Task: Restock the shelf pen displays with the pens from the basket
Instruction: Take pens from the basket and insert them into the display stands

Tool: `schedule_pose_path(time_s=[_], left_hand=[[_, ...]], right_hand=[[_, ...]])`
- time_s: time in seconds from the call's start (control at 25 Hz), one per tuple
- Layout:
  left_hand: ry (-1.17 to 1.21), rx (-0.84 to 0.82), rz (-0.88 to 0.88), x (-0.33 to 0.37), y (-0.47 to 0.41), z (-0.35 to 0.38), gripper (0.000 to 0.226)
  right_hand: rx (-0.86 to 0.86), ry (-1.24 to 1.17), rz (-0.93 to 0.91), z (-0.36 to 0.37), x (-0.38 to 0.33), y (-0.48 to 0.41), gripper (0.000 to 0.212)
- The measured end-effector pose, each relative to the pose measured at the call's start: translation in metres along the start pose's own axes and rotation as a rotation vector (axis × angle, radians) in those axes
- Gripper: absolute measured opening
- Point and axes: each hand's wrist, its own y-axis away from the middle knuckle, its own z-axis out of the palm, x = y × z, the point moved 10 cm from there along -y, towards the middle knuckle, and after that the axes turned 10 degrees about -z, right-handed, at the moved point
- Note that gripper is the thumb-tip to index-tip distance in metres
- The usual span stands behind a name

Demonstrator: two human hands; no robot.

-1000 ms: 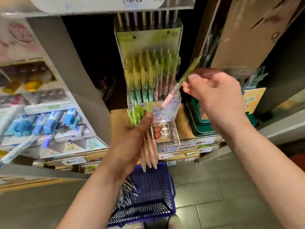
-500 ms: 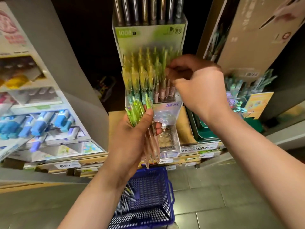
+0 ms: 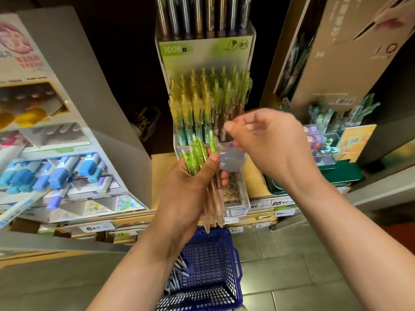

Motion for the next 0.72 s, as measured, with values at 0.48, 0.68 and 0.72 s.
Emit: schedule_pose_path(time_s=[0.48,0.68,0.72], left_hand=[[-0.036,0.039,-0.009,-0.002,-0.004,-0.004,0.02],[0.073,0.023,-0.038,-0.006,-0.012,-0.009,0.033],[0.094,0.011,-0.045,-0.007,-0.012,-0.009,0.034]], right_hand=[[-0.135,-0.281,0.067,0.018,0.008,0.02,0.009],[0.176,-0.271,-0.041,-0.051,-0.011,-0.009,0.016],[0.233,-0.262,-0.085,-0.064,-0.016,-0.014,0.014]])
